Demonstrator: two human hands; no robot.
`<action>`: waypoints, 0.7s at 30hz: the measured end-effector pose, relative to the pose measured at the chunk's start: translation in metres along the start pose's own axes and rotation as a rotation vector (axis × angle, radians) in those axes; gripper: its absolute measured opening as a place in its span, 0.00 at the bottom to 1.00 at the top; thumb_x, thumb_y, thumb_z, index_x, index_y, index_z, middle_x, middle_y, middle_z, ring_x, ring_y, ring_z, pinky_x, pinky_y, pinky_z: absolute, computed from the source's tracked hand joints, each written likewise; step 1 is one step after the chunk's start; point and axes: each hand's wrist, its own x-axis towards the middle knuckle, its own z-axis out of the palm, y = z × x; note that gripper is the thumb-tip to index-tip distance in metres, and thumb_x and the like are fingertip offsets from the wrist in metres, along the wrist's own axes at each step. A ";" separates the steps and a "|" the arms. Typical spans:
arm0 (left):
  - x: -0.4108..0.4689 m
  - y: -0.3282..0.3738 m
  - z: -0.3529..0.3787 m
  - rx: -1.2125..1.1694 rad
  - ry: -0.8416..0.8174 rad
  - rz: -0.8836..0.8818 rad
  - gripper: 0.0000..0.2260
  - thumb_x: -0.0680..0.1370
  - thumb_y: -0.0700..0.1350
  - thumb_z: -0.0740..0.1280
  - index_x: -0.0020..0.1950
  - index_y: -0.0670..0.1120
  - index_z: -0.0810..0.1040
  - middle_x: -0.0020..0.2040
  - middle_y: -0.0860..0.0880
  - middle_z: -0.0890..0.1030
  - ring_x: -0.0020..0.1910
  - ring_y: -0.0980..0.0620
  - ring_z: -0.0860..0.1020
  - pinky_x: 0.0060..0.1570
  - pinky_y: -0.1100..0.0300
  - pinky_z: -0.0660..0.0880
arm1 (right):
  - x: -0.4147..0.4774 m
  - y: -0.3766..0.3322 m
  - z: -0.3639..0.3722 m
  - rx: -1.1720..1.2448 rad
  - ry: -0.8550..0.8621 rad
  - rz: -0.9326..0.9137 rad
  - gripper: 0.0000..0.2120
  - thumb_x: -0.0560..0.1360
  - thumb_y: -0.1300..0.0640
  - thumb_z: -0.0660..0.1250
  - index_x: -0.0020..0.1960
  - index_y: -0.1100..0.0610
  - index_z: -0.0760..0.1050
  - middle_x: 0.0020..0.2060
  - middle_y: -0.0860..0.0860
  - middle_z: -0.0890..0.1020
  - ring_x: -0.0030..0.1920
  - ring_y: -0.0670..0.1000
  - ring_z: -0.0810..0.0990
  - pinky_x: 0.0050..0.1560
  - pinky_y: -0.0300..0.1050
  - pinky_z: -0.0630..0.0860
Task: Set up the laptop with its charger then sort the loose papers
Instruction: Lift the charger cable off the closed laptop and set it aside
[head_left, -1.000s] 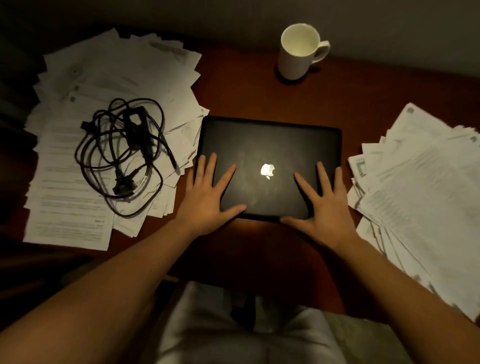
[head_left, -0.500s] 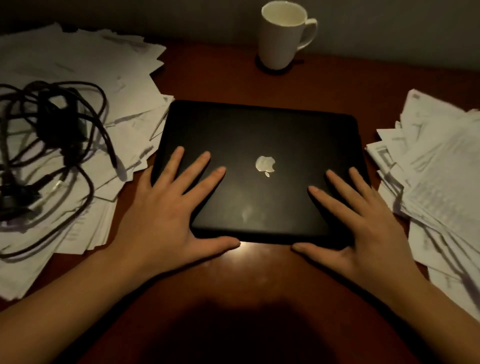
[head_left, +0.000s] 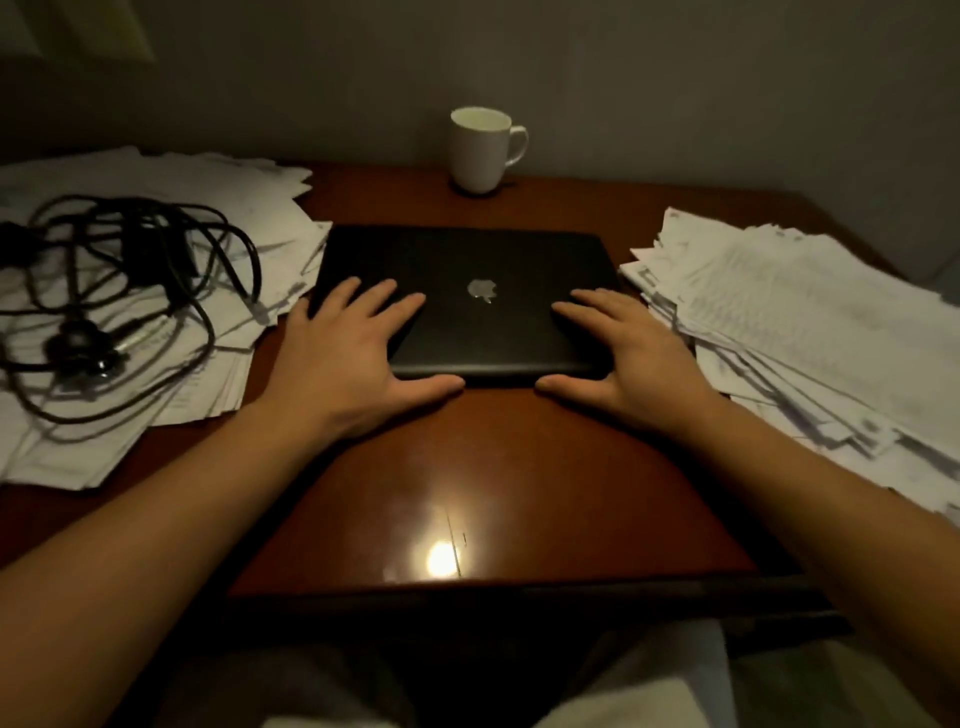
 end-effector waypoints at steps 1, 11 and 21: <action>-0.002 0.000 0.000 0.000 0.015 -0.008 0.49 0.63 0.83 0.46 0.79 0.60 0.59 0.80 0.53 0.61 0.79 0.47 0.56 0.74 0.39 0.57 | 0.000 0.000 0.000 -0.010 0.009 -0.005 0.43 0.69 0.27 0.65 0.78 0.45 0.64 0.77 0.48 0.65 0.77 0.51 0.61 0.75 0.51 0.59; 0.000 -0.004 0.005 -0.079 0.001 -0.036 0.52 0.61 0.85 0.47 0.80 0.61 0.56 0.81 0.53 0.57 0.80 0.46 0.52 0.74 0.38 0.59 | 0.001 0.005 0.005 0.019 0.050 -0.002 0.44 0.68 0.29 0.68 0.79 0.44 0.60 0.76 0.47 0.66 0.75 0.49 0.64 0.66 0.42 0.59; 0.003 0.012 0.001 0.121 0.046 0.044 0.47 0.66 0.82 0.42 0.79 0.59 0.59 0.80 0.52 0.62 0.81 0.46 0.49 0.75 0.36 0.50 | -0.001 0.005 0.006 -0.010 0.031 0.007 0.43 0.69 0.26 0.63 0.78 0.45 0.62 0.76 0.48 0.67 0.75 0.51 0.64 0.73 0.50 0.61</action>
